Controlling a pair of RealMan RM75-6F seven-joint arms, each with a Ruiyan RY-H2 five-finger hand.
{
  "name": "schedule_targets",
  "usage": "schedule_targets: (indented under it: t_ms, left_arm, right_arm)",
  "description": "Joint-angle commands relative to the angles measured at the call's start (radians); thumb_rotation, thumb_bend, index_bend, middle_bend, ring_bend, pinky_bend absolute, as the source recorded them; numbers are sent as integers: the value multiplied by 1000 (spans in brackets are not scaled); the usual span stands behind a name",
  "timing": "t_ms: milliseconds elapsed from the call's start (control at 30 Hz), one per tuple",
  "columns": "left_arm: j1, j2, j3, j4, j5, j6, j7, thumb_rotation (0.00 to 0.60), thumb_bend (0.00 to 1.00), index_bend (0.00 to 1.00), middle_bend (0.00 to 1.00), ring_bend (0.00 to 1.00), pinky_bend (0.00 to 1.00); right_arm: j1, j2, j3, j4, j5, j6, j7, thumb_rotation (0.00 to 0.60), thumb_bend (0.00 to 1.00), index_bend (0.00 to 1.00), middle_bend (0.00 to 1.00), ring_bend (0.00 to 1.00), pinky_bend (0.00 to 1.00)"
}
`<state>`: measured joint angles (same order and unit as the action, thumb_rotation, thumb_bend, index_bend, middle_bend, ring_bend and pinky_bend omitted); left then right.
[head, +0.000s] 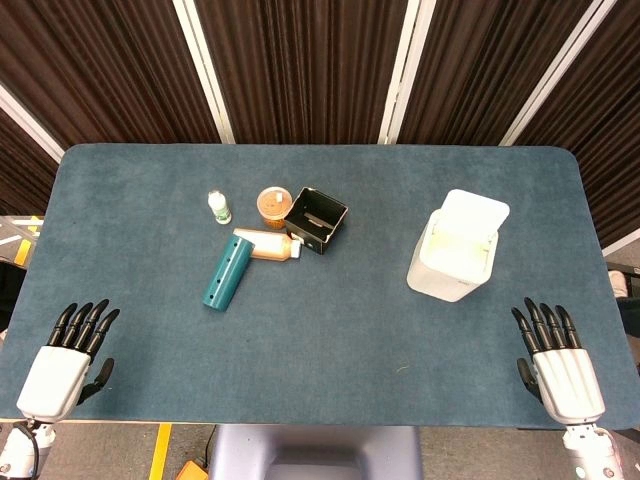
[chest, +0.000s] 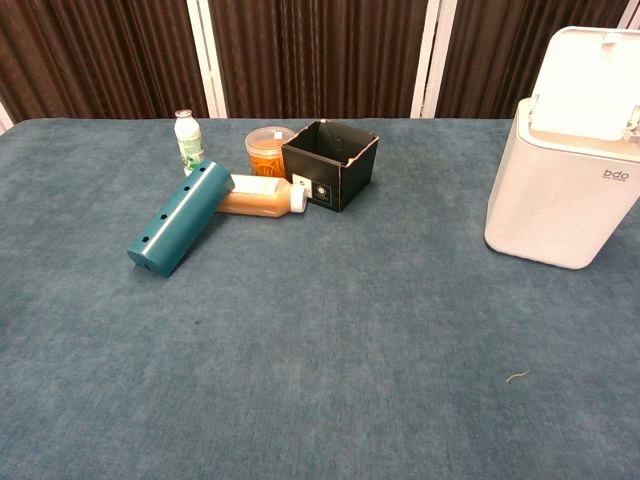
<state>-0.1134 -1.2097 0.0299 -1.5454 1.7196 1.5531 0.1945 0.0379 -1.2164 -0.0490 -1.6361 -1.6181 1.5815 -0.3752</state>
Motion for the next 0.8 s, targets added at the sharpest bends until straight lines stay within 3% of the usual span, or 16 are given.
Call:
schedule_targets:
  t_ms: [33,133,167,233,267,333,367,400,467,533,633,800]
  left_arm:
    - [-1,0,1,1,0,-2,-1,600,441,0,0,0,0]
    - [-3,2,-1,0,-2,-5,-8,600,442,0,0,0,0]
    - [-3,3,-2,0,-4,-5,-10,600,442,0,0,0,0]
    - [-4,4,-3,-1,-7,-6,-12,600,442,0,0,0,0]
    - [-4,5,-2,-1,-5,-6,-13,600,442,0,0,0,0]
    - [-5,6,0,-1,1,-4,-16,600,442,0,0,0,0]
    - [-6,7,1,-1,5,-3,-18,600,442,0,0,0,0]
    - [-7,7,2,-1,7,-4,-21,600,441,0,0,0,0]
    - [-7,8,4,0,10,-2,-27,600,441,0,0,0,0]
    - [-5,8,3,2,12,3,-29,600,441,0,0,0,0]
    - [-7,7,1,6,10,1,-31,600,441,0,0,0,0]
    - [-8,5,4,7,11,-4,-27,600,440,0,0,0,0]
  right_arm:
    - [0,-2,4,1,-2,-1,3,600,492,0,0,0,71]
    - [-9,-28,25,6,-4,30,-3,600,493,0,22,4,83]
    - [-10,-44,38,11,-19,55,0,600,493,0,93,46,127]
    - [0,-54,62,-12,-30,69,0,600,493,0,398,334,397]
    - [13,-46,74,-45,-23,51,-5,600,499,0,599,567,601]
    - [63,-17,135,-138,26,-8,-66,600,567,12,804,804,806]
    - [97,-11,190,-180,75,-36,-124,600,663,38,912,922,912]
    - [125,-12,235,-209,125,-60,-169,600,757,66,964,970,961]
    - [180,-11,316,-267,249,-119,-245,600,916,124,1000,1000,1000]
    - [244,6,398,-329,413,-192,-315,600,977,139,1000,1000,1000]
    - [339,23,486,-358,615,-260,-418,600,1000,148,1000,1000,1000]
    - [485,21,564,-324,914,-302,-567,600,1000,192,1000,1000,1000]
